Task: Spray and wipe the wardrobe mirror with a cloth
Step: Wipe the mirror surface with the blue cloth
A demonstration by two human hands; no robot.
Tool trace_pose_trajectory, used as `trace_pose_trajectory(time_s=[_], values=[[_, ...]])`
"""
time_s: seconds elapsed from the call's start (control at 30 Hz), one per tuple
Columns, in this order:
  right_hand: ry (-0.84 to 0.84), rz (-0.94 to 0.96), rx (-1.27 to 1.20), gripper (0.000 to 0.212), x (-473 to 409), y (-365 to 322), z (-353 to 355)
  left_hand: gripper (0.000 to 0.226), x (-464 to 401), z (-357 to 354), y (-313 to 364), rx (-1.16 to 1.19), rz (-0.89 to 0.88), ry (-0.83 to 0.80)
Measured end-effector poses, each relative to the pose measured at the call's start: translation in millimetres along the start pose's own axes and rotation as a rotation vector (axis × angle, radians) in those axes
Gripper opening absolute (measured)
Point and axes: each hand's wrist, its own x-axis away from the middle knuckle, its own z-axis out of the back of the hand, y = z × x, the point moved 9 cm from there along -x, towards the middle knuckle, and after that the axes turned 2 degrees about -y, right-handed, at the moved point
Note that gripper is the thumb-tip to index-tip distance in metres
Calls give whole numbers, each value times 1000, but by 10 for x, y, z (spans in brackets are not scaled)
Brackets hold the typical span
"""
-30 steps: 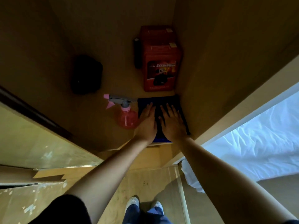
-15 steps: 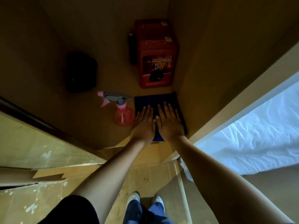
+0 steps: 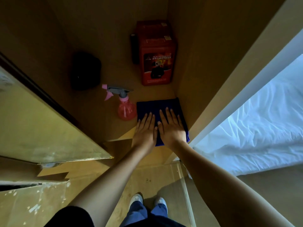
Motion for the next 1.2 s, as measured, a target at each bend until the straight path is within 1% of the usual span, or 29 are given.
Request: trace_pose_trajectory(time_s=[0.07, 0.13, 0.2, 0.23, 0.27, 0.33, 0.37, 0.43, 0.47, 0.5, 0.57, 0.63, 0.67, 0.77, 0.8, 0.83, 0.9, 0.97, 1.03, 1.1, 1.2], values=[[0, 7, -4, 55, 42, -2, -2, 50, 117, 47, -3, 114, 13, 69], [-5, 11, -12, 55, 61, -7, 11, 49, 306, 139, -73, 275, 121, 215], [-14, 0, -31, 55, 44, -11, 36, 49, 566, 242, -181, 378, 318, 414], [-21, -12, -44, 55, 32, -17, 45, 50, 688, 273, -234, 420, 438, 478], [-28, -24, -54, 55, 17, -26, 47, 51, 778, 243, -310, 487, 558, 503], [-33, -27, -56, 55, -19, -74, 50, 50, 869, 68, -454, 692, 793, 457], [-33, -17, -57, 55, -45, -115, 59, 45, 881, -45, -505, 858, 887, 439], [-38, 15, -58, 57, -119, -213, 83, 31, 849, -213, -500, 1306, 1037, 418], [-46, 32, -57, 57, -156, -261, 90, 26, 815, -283, -424, 1524, 1102, 373], [-61, 45, -55, 58, -185, -301, 84, 21, 777, -336, -361, 1668, 1144, 324], [-100, 57, -35, 59, -199, -343, 32, 16, 715, -347, -296, 1758, 1159, 244], [-114, 64, -8, 61, -166, -346, -20, 32, 691, -364, -254, 1829, 1159, 171], [-111, 69, -4, 61, -145, -342, -30, 35, 700, -363, -230, 1875, 1166, 143], [-110, 93, -6, 62, -60, -339, -17, 8, 793, -284, -145, 1896, 1158, 18], [-111, 99, -12, 62, -17, -345, -10, 8, 822, -256, -125, 1881, 1134, -30], [-112, 99, -25, 61, 38, -354, -7, 12, 837, -239, -137, 1873, 1098, -53], [-123, 92, -65, 61, 178, -389, -21, 30, 820, -175, -132, 1904, 969, -73], [-134, 88, -115, 60, 307, -438, -36, 42, 814, -148, -130, 1947, 901, -46], [-133, 75, -170, 58, 376, -443, -26, 44, 833, -122, -92, 1978, 890, -11], [-127, 63, -269, 55, 407, -424, 17, 44, 829, -56, -9, 1986, 837, -5], [-101, 40, -479, 52, 458, -396, 106, 38, 814, 97, 93, 1906, 766, 0]])
